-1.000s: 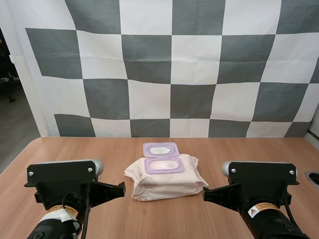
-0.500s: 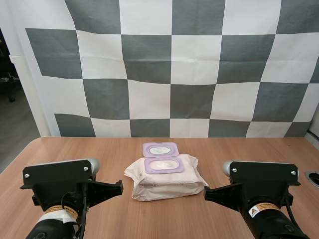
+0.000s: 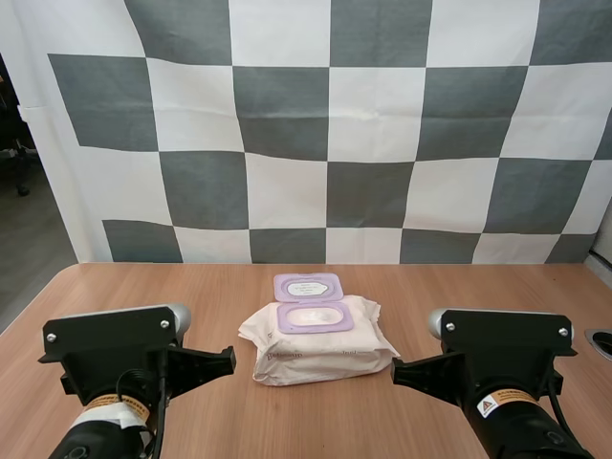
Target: Open the wet wipes lid
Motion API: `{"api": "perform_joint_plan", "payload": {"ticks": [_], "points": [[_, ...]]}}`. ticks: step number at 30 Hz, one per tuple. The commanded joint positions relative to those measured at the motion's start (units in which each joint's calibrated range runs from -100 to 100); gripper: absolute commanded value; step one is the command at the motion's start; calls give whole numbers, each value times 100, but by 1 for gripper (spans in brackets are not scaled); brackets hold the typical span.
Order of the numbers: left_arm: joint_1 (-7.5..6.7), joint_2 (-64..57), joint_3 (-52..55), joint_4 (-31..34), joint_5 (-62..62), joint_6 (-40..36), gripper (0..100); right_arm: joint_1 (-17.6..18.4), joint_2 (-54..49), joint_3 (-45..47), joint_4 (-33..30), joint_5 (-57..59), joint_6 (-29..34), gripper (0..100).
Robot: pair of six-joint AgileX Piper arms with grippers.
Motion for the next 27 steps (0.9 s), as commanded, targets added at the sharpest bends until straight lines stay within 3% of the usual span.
{"api": "perform_joint_plan", "payload": {"ticks": [1, 9, 27], "points": [[-3, 0, 0, 7, -2, -1, 0, -4, 0, 0, -13, 5, -1, 0], [134, 0, 0, 7, -2, -12, 0, 213, 0, 0, -36, 5, -10, 0], [130, 0, 0, 7, -42, -21, 0, 228, 0, 0, -36, -47, -10, 0]]}}
